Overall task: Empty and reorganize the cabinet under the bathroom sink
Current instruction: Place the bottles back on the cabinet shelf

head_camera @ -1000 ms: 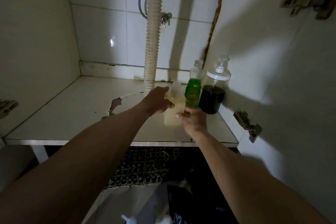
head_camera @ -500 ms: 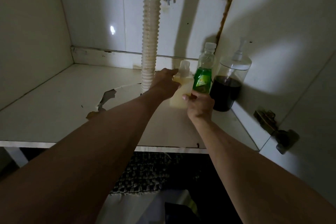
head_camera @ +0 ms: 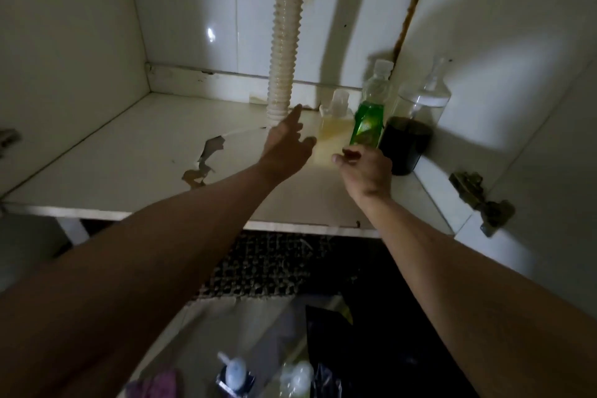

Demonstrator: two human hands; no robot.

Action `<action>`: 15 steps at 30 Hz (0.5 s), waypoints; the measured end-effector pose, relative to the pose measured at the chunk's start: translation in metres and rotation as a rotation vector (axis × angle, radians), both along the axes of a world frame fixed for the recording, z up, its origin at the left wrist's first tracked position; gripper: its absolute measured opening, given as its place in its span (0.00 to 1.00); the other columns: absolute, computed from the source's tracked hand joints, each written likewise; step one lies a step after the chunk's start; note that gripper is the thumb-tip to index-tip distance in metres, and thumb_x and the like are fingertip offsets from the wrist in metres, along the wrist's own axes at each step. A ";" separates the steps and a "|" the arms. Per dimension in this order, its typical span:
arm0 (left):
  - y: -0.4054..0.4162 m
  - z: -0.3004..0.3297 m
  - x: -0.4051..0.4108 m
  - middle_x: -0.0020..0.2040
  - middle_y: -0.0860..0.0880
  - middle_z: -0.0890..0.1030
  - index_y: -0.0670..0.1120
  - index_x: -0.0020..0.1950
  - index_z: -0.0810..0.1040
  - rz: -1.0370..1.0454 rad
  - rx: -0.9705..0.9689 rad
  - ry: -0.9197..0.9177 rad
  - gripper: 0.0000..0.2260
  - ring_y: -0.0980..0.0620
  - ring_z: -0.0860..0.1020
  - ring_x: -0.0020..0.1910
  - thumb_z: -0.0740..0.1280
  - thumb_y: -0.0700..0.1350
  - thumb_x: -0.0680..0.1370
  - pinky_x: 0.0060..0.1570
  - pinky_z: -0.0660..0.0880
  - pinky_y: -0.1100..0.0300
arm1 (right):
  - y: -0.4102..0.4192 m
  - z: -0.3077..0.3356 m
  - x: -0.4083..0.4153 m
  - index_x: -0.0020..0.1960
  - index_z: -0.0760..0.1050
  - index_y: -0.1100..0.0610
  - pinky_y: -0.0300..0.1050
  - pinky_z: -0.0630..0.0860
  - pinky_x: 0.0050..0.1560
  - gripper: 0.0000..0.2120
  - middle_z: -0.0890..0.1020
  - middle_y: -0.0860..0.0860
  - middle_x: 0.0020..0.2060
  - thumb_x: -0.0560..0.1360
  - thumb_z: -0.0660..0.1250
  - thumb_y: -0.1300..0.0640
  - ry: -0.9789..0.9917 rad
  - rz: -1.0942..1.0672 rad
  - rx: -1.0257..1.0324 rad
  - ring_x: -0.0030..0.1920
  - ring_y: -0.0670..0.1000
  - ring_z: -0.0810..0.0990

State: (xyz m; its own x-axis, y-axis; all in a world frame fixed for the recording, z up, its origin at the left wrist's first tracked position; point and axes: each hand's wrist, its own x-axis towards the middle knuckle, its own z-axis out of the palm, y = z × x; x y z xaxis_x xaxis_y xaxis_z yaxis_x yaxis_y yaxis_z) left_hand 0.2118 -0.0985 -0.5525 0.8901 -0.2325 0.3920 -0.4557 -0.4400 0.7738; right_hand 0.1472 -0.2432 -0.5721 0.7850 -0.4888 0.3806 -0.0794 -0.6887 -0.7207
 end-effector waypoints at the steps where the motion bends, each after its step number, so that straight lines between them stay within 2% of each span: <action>1: 0.012 0.000 -0.008 0.61 0.43 0.80 0.46 0.77 0.64 0.014 -0.018 -0.027 0.29 0.48 0.80 0.57 0.69 0.42 0.77 0.58 0.75 0.62 | 0.004 0.000 -0.009 0.56 0.84 0.54 0.46 0.80 0.58 0.13 0.87 0.50 0.50 0.74 0.73 0.49 0.003 0.018 -0.047 0.52 0.50 0.85; 3: 0.039 -0.003 -0.025 0.52 0.45 0.84 0.46 0.71 0.73 0.071 -0.010 -0.086 0.21 0.50 0.82 0.49 0.66 0.41 0.77 0.50 0.77 0.65 | 0.017 -0.005 -0.025 0.51 0.85 0.52 0.47 0.81 0.54 0.09 0.87 0.47 0.45 0.73 0.75 0.50 0.001 0.101 -0.102 0.47 0.48 0.85; 5: 0.065 -0.007 -0.043 0.44 0.49 0.85 0.50 0.63 0.78 0.133 0.051 -0.099 0.15 0.52 0.80 0.40 0.65 0.42 0.77 0.36 0.73 0.73 | 0.031 -0.010 -0.042 0.47 0.86 0.52 0.47 0.82 0.52 0.07 0.87 0.46 0.42 0.72 0.76 0.51 0.008 0.243 -0.132 0.44 0.46 0.85; 6: 0.079 -0.012 -0.052 0.40 0.50 0.84 0.51 0.60 0.80 0.129 0.079 -0.093 0.13 0.52 0.79 0.36 0.65 0.42 0.76 0.33 0.74 0.70 | 0.038 -0.011 -0.051 0.47 0.86 0.52 0.46 0.81 0.51 0.06 0.87 0.45 0.42 0.71 0.76 0.51 0.035 0.327 -0.165 0.43 0.44 0.85; 8: 0.108 -0.018 -0.073 0.36 0.49 0.83 0.52 0.53 0.80 0.060 0.096 -0.034 0.10 0.50 0.80 0.32 0.64 0.43 0.74 0.34 0.78 0.59 | 0.052 -0.009 -0.068 0.46 0.86 0.52 0.40 0.80 0.50 0.06 0.86 0.43 0.41 0.72 0.76 0.52 0.137 0.484 -0.250 0.42 0.40 0.83; 11: 0.149 -0.032 -0.097 0.35 0.50 0.83 0.48 0.48 0.81 -0.037 0.254 -0.020 0.09 0.53 0.80 0.32 0.64 0.41 0.71 0.37 0.78 0.57 | 0.073 -0.001 -0.089 0.47 0.86 0.51 0.37 0.78 0.45 0.04 0.86 0.42 0.40 0.72 0.76 0.54 0.316 0.643 -0.276 0.37 0.37 0.82; 13: 0.169 -0.042 -0.110 0.37 0.53 0.81 0.45 0.48 0.81 -0.173 0.336 0.024 0.12 0.54 0.79 0.34 0.62 0.40 0.69 0.39 0.77 0.57 | 0.085 -0.002 -0.100 0.49 0.86 0.51 0.39 0.81 0.43 0.05 0.87 0.44 0.42 0.72 0.74 0.56 0.482 0.709 -0.238 0.34 0.40 0.84; 15: 0.183 -0.054 -0.127 0.40 0.52 0.78 0.44 0.54 0.79 -0.320 0.408 0.231 0.15 0.50 0.77 0.37 0.62 0.40 0.69 0.41 0.76 0.56 | 0.097 -0.009 -0.111 0.54 0.84 0.51 0.43 0.84 0.49 0.11 0.87 0.46 0.46 0.73 0.71 0.58 0.663 0.750 -0.250 0.37 0.43 0.86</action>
